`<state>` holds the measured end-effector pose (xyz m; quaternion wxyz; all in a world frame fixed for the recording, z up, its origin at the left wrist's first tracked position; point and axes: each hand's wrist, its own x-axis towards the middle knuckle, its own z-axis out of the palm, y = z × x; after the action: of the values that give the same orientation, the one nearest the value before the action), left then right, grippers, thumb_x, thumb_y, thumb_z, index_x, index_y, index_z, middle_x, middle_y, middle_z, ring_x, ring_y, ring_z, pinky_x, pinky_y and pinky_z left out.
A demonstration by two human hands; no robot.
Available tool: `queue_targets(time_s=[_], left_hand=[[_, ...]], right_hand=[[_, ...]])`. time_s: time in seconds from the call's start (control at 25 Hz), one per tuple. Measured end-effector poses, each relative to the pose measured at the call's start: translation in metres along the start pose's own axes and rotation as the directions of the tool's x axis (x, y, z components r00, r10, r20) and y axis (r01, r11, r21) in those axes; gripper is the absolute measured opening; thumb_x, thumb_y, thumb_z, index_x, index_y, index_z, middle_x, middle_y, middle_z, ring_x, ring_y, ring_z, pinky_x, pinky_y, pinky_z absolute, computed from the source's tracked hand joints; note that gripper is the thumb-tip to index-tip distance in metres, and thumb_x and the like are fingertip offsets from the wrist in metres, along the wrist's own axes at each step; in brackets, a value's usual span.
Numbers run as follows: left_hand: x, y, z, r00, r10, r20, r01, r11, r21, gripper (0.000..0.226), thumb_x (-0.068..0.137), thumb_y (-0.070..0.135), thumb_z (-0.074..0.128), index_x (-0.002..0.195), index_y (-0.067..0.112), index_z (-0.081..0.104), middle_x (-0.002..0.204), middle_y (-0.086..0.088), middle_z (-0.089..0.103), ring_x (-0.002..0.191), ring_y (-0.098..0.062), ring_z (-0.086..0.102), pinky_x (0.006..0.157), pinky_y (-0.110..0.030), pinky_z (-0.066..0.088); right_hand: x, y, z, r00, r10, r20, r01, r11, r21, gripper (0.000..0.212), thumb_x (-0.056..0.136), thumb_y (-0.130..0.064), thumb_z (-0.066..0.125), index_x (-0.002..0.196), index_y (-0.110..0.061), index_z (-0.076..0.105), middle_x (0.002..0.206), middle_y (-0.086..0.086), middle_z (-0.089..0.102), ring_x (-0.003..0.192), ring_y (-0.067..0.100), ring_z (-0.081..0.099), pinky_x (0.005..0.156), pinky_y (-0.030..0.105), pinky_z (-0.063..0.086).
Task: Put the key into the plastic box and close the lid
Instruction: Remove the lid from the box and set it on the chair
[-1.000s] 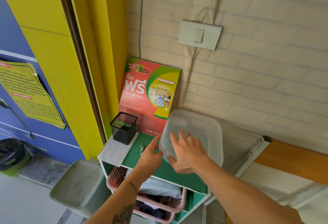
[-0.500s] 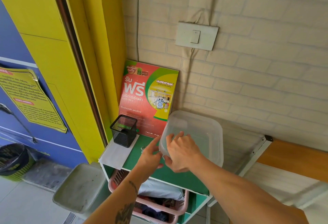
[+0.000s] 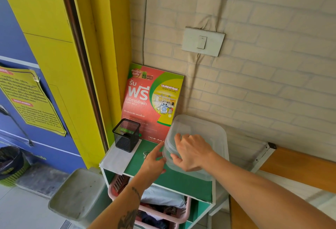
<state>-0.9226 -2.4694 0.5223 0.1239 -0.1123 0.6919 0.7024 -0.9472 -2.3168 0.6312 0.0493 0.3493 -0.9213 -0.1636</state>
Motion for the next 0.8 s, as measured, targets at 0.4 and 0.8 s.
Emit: queue_targets(time_s=[0.4,0.8], left_hand=[[-0.001,0.003,-0.001,1.000,0.024,-0.004,-0.024,0.995,0.095,0.062,0.091,0.000,0.047,0.132,0.045,0.042,0.113,0.003,0.067,0.079,-0.022,0.058,0.070,-0.036,0.050],[0.000,0.046,-0.001,0.937,0.185,-0.298,-0.081,0.941,0.329,0.041,0.089,0.004,0.044,0.123,0.022,0.060,0.117,0.001,0.067,0.080,-0.024,0.064,0.064,-0.033,0.052]], right_hand=[[-0.010,0.025,-0.029,0.996,0.041,-0.085,-0.031,0.993,0.110,0.043,0.093,-0.048,0.036,0.103,-0.009,0.051,0.089,0.011,0.063,0.070,0.033,0.060,0.058,0.035,0.034],[-0.034,-0.012,0.003,0.993,0.116,-0.021,-0.108,0.965,0.240,0.034,0.092,-0.037,0.045,0.110,-0.009,0.051,0.107,0.014,0.059,0.093,0.036,0.059,0.065,0.040,0.038]])
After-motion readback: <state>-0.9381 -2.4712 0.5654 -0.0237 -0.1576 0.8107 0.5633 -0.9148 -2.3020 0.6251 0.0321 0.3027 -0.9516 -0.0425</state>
